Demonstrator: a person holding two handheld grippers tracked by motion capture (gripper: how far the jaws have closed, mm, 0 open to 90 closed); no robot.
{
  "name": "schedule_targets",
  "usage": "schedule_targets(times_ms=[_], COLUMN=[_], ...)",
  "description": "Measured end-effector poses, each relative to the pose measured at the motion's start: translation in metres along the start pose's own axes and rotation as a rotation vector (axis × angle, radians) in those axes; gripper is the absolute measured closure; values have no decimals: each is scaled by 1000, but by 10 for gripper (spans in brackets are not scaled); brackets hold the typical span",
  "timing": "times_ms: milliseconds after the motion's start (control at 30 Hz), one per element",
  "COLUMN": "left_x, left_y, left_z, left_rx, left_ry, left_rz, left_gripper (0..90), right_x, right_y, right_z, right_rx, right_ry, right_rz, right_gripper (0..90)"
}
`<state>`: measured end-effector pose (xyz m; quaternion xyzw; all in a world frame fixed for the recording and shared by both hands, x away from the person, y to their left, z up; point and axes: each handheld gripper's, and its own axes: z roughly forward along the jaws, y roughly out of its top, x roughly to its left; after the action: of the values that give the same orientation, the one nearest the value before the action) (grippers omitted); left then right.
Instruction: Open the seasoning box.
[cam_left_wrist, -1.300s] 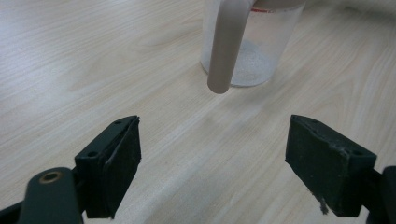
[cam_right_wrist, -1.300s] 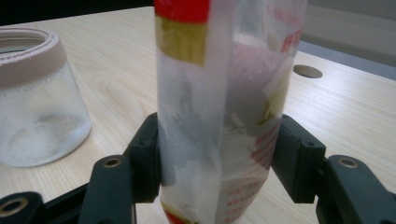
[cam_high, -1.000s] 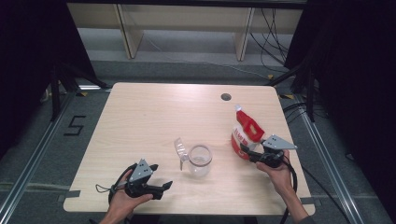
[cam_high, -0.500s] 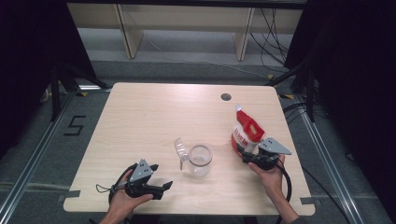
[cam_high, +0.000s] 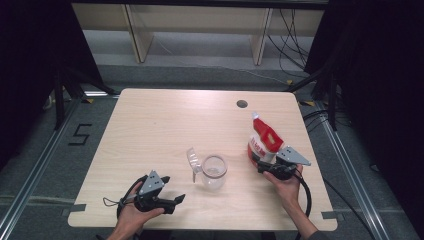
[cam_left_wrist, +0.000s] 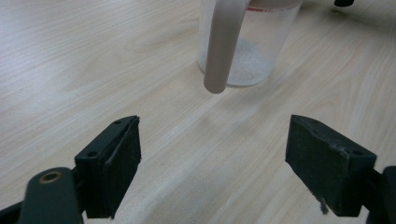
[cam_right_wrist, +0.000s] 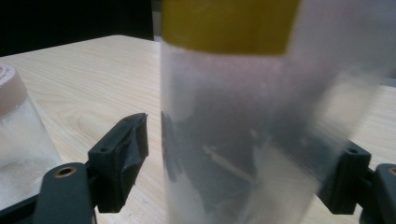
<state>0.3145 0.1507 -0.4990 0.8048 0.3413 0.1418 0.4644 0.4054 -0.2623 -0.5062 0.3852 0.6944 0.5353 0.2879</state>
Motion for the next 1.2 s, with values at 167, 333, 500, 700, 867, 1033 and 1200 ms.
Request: schedule_targets(times_ms=[167, 333, 500, 700, 867, 1033, 1200], left_x=[1, 1, 0, 0, 1, 1, 2], left_y=[1, 1, 0, 0, 1, 1, 2], left_z=[0, -1, 0, 1, 2, 2, 4], left_rx=[1, 1, -1, 0, -8, 4, -4], left_ry=[1, 1, -3, -5, -9, -5, -8], left_rz=[11, 11, -2, -4, 0, 2, 3], left_gripper=[178, 178, 178, 178, 178, 178, 178], right_x=[-1, 0, -2, 0, -2, -6, -7], right_y=[-5, -8, -8, -9, -9, -8, -8], right_z=[3, 4, 4, 4, 4, 5, 6], right_rx=[-30, -22, -31, -35, -45, -36, -53], right_ry=[9, 7, 4, -12, -1, 15, 25], right_rz=[4, -2, -10, 0, -9, -35, -31], right_gripper=[290, 319, 351, 361, 373, 387, 397])
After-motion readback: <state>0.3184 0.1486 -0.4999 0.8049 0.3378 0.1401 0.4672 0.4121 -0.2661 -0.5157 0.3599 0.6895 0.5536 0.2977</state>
